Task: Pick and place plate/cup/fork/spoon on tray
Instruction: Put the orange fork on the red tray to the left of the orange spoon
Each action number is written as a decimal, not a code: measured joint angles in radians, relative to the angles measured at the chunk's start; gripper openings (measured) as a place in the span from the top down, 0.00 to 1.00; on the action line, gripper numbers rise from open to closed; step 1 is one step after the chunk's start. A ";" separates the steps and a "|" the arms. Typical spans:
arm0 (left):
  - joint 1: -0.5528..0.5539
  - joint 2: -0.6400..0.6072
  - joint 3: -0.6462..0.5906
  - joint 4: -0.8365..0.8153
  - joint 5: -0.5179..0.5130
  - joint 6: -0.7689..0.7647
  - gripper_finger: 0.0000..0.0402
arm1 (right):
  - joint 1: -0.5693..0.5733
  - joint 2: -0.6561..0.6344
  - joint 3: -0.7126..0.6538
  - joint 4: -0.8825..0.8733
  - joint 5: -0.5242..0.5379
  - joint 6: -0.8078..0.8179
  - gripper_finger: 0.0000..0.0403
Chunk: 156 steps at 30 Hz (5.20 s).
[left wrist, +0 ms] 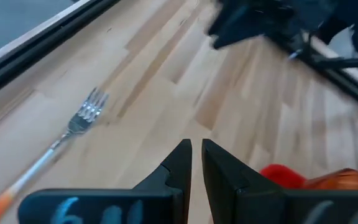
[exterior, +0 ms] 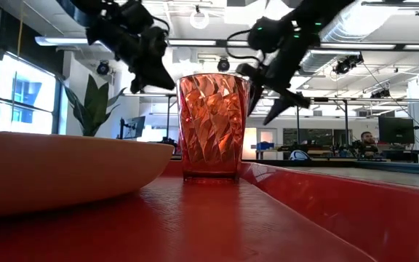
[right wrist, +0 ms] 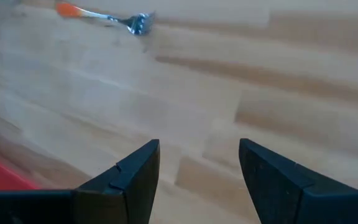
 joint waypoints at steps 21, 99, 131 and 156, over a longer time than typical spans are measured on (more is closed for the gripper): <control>0.035 0.506 0.489 -0.381 -0.105 0.368 0.73 | 0.179 -0.080 -0.298 0.473 0.208 0.419 0.48; 0.130 0.273 0.530 -0.490 -0.112 0.355 0.72 | -0.253 0.903 1.137 -0.599 -0.534 -0.509 0.99; -0.077 0.273 0.530 -0.396 0.134 0.334 0.72 | -0.044 0.478 1.137 -1.031 -0.340 -0.859 1.00; -0.184 0.272 0.524 -0.673 0.378 0.348 0.80 | 0.089 0.475 1.137 -0.986 -0.345 -0.853 1.00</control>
